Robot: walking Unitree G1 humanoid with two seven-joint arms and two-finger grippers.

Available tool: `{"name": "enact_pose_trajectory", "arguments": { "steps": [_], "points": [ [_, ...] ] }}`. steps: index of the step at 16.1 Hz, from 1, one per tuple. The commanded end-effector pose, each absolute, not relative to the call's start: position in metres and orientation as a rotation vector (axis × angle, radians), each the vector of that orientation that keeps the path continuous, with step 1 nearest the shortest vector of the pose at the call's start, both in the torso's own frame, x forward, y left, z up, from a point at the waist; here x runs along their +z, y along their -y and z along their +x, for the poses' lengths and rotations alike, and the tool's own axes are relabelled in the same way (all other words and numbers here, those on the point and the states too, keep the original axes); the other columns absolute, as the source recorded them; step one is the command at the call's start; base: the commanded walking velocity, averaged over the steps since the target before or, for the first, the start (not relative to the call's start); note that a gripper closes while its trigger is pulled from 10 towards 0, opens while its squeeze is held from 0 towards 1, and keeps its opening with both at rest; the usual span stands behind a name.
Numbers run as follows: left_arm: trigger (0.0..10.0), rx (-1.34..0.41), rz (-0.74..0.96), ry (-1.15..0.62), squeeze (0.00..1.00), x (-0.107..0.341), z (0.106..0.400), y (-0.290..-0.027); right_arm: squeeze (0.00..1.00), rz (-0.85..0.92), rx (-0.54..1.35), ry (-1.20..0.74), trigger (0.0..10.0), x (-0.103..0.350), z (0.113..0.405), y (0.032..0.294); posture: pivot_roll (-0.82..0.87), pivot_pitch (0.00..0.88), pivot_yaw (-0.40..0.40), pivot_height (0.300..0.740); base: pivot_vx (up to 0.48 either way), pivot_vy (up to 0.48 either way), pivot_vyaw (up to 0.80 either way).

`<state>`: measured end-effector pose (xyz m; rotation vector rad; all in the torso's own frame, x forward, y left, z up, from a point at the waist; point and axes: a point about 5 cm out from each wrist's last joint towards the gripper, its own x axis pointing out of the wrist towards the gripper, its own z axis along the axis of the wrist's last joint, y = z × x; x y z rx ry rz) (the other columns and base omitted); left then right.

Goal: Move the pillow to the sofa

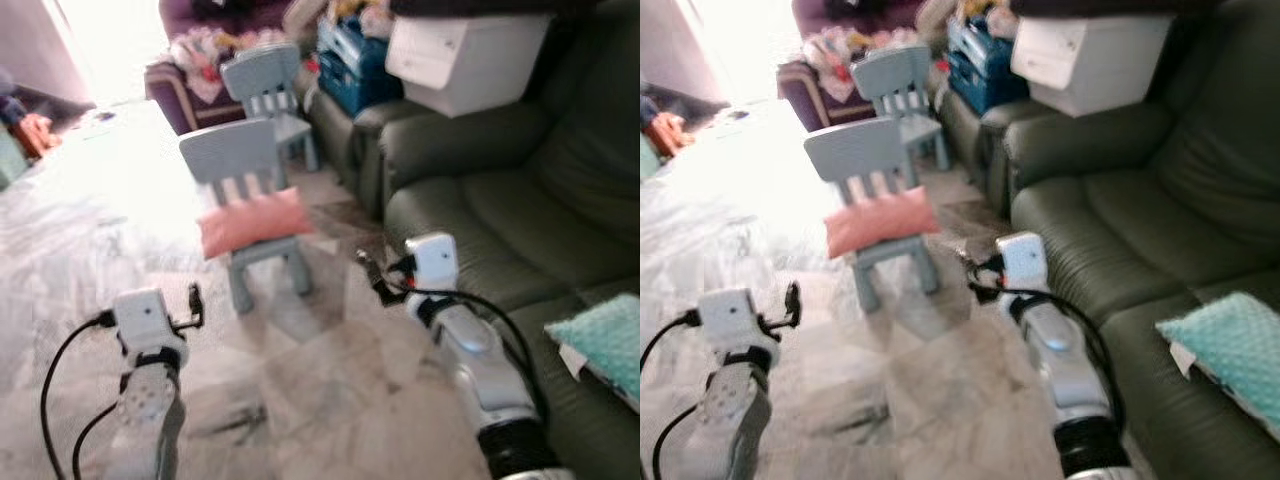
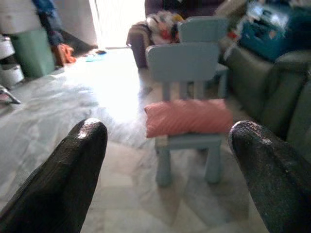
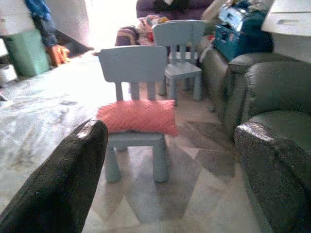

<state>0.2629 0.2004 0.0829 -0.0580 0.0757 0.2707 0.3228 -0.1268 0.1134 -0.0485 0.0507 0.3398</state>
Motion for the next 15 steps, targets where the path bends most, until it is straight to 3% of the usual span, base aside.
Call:
{"name": "enact_pose_trajectory", "arguments": {
  "steps": [1, 6, 15],
  "points": [
    [10.0, 0.316, -0.057, -0.057, 0.00, 0.0860, 0.2619, -0.2115, 0.00, -0.039, 0.370, -0.019, 10.0, 0.1206, 0.3254, 0.1175, -0.22, 0.000, 0.097, 0.740, 0.000, 0.000, 0.00],
    [10.0, 0.323, -0.083, -0.037, 0.00, 0.0870, 0.2598, -0.2156, 0.00, -0.042, 0.393, -0.006, 10.0, 0.1223, 0.3257, 0.1125, -0.22, 0.000, 0.098, 0.740, 0.000, 0.000, 0.00],
    [10.0, 0.333, -0.107, -0.035, 0.00, 0.0854, 0.2569, -0.2168, 0.00, -0.046, 0.417, 0.006, 10.0, 0.1246, 0.3261, 0.1092, -0.22, 0.000, 0.089, 0.740, 0.376, 0.000, 0.00]
  ]
}}
